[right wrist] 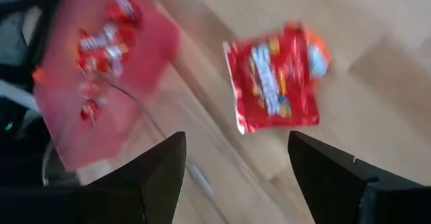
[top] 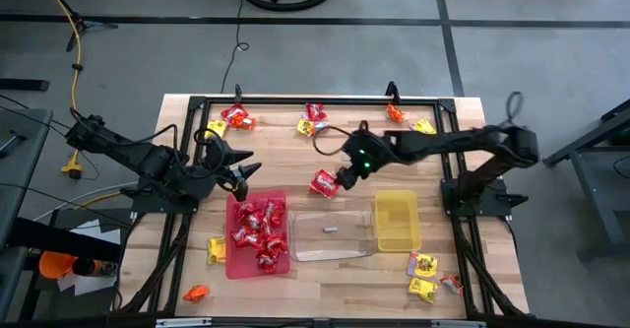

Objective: Sort candy
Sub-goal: Put the red candy into the red bin

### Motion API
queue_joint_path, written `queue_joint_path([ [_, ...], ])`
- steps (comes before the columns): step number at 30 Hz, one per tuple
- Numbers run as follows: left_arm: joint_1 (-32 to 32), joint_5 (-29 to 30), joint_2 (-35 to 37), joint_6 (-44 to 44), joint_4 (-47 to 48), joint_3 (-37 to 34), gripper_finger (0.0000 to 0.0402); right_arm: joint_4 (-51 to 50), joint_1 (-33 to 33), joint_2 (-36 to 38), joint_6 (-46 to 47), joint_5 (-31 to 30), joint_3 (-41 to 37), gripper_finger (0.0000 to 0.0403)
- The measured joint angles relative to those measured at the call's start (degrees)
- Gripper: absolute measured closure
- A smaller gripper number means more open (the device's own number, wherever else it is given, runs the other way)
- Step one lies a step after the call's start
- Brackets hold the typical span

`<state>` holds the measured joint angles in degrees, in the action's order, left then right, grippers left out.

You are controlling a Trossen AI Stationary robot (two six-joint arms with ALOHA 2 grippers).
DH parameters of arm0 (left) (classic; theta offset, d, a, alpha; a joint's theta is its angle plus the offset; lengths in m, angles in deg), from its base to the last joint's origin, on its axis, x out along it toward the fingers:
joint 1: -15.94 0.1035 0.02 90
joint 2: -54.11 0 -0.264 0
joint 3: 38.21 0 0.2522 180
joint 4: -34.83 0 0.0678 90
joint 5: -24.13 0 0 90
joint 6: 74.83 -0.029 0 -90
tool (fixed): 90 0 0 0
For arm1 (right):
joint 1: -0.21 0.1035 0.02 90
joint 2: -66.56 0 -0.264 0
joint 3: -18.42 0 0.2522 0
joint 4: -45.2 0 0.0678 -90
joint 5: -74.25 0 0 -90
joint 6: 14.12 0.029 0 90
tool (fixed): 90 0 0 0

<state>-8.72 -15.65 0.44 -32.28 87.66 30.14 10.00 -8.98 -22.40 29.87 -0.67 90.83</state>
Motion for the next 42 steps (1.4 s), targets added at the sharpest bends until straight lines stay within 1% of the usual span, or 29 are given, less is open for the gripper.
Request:
queue_joint_path([
  [2,0.0,0.0,0.0,0.7,0.0,0.0,0.0218,-0.1,-1.9,-4.0,-0.3,4.3,0.2,0.0146],
  [3,0.0,0.0,0.0,0.8,0.0,0.0,0.0218,-0.2,-2.5,-5.8,-0.2,5.0,0.2,0.0146],
  [8,0.0,0.0,0.0,1.4,0.0,0.0,0.0218,0.1,-3.9,-12.1,0.2,4.8,0.2,0.0146],
  [12,0.0,0.0,0.0,1.8,0.0,0.0,0.0218,5.0,-3.6,-15.2,3.6,3.4,0.2,0.0146],
  [16,0.0,0.0,0.0,1.8,0.0,0.0,0.0218,11.8,-2.6,-16.7,6.3,3.6,0.3,0.0146],
  [20,0.0,0.0,0.0,1.8,0.0,0.0,0.0218,13.9,-1.8,-16.9,7.1,2.9,0.3,0.0152],
  [22,0.0,0.0,0.0,1.8,0.0,0.0,0.0218,13.8,-1.5,-16.8,7.0,2.3,0.3,0.0168],
  [24,0.0,0.0,0.0,1.8,0.0,0.0,0.0218,14.1,-1.2,-16.8,6.8,1.9,0.3,0.0199],
  [26,0.0,0.0,0.0,1.8,0.0,0.0,0.0218,14.0,-0.8,-16.8,6.8,1.2,0.3,0.0250],
  [29,0.0,0.0,0.0,1.8,0.0,0.0,0.0218,14.0,0.1,-16.8,6.5,0.3,0.3,0.0354],
  [30,0.0,0.0,0.0,1.6,0.0,0.0,0.0218,14.0,0.3,-16.7,6.1,0.5,0.3,0.0377],
  [31,0.0,0.0,0.0,1.3,0.0,0.0,0.0218,13.9,0.5,-16.4,5.8,1.2,0.3,0.0388],
  [34,0.0,0.1,0.0,0.8,0.1,0.0,0.0218,13.9,0.8,-14.2,5.7,3.9,0.3,0.0386],
  [36,0.0,0.5,0.0,0.8,0.1,0.0,0.0218,14.0,0.8,-11.4,5.5,5.2,0.4,0.0397],
  [40,0.0,2.2,0.0,0.7,0.1,0.0,0.0218,13.9,0.7,-4.9,3.7,4.1,2.8,0.0400],
  [42,0.0,2.9,0.0,0.7,0.1,0.0,0.0218,14.3,0.9,-2.0,2.1,1.8,5.1,0.0402],
])
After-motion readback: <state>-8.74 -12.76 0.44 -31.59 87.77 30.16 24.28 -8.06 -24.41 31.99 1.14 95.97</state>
